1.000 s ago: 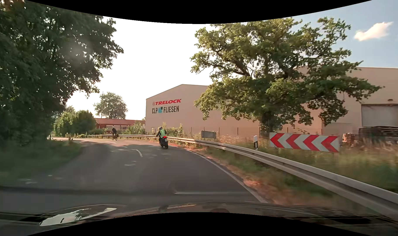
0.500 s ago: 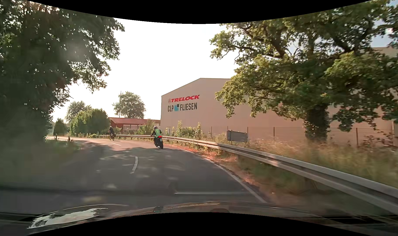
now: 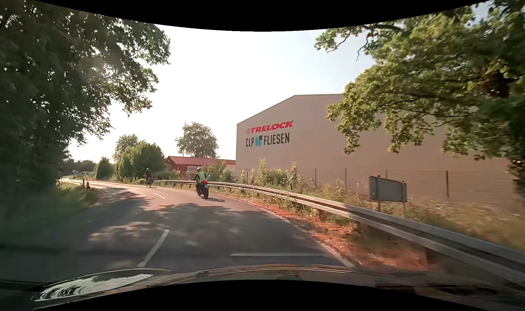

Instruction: Follow the waypoints while adhering to traffic rules and regulations

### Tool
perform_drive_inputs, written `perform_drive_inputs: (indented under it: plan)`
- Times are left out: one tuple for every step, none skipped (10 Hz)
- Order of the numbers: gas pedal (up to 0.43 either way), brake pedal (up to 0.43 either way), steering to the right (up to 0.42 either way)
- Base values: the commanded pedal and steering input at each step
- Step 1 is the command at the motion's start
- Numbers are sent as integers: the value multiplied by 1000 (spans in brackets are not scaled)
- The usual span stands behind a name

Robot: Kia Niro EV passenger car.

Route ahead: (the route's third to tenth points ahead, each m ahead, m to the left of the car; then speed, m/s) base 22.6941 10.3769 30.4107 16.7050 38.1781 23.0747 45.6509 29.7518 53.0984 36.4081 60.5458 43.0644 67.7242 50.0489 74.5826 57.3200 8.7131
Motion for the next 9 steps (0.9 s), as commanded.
perform_drive_inputs:
  plan:
    - [177, 0, -129]
    - [177, 0, -134]
    - [177, 0, -139]
    - [177, 0, -143]
    - [177, 0, -145]
    - [177, 0, -146]
    - [169, 0, -146]
    - [169, 0, -146]
    - [169, 0, -144]
